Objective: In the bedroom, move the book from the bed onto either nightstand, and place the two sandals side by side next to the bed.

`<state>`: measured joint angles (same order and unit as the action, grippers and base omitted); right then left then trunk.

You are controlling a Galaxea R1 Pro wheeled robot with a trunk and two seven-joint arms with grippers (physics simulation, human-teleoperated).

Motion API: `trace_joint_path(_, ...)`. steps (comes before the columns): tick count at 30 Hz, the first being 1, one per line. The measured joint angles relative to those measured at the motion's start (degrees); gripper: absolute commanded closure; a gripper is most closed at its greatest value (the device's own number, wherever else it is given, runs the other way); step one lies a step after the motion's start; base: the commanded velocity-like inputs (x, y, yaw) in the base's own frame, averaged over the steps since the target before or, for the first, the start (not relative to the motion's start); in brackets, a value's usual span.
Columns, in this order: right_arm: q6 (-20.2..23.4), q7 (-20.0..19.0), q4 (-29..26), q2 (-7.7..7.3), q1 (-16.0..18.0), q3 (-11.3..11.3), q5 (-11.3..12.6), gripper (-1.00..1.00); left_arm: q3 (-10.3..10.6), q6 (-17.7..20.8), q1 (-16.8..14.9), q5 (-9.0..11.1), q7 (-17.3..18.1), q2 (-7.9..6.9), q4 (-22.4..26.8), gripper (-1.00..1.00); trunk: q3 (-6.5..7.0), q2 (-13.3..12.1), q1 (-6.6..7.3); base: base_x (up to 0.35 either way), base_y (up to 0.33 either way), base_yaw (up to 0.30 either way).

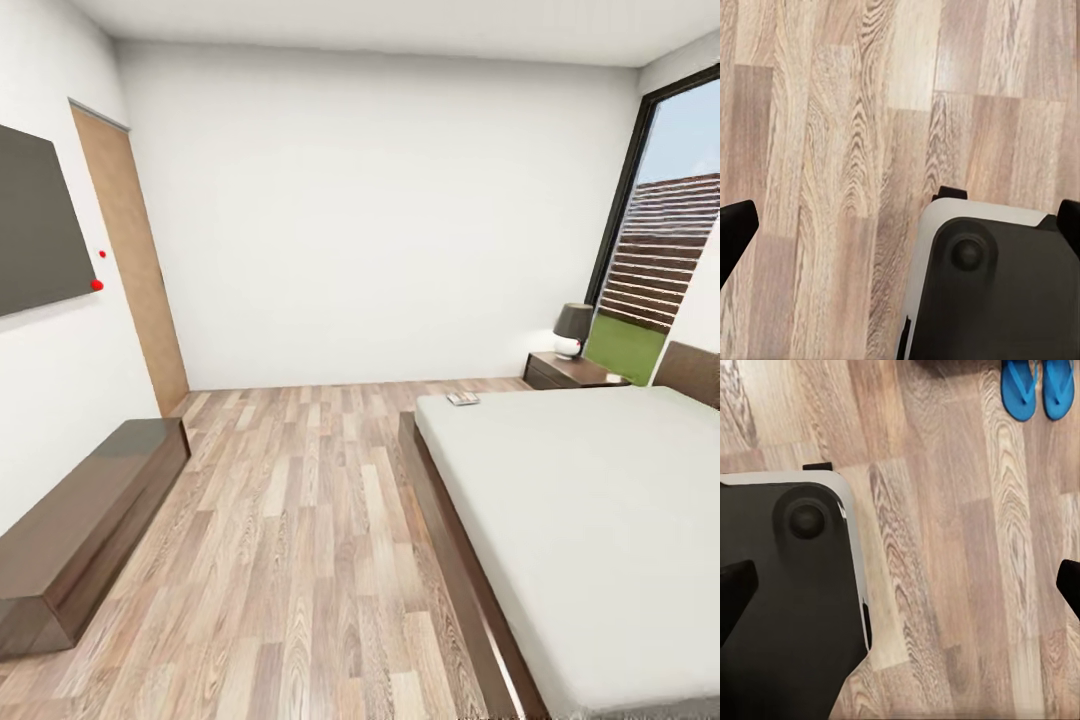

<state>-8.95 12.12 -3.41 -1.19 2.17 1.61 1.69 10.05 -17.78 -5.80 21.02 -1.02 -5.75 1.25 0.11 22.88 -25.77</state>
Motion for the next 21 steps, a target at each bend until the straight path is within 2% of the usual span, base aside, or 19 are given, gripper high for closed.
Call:
trace_joint_path(8,0.00,0.00,0.01,0.10,0.00,-0.05,-0.02,-1.00,-0.05,0.00,0.01,-0.02,0.02,0.03,0.00,-1.00,-0.55,-0.02,0.00,0.000,0.000,-0.096)
trace_joint_path(21,-0.01,-0.01,0.02,0.12,-0.01,-0.08,-0.07,-1.00,-0.08,0.04,0.06,0.04,0.11,0.03,-0.02,-1.00,-0.77,-0.04,0.01,0.000,0.000,-0.021)
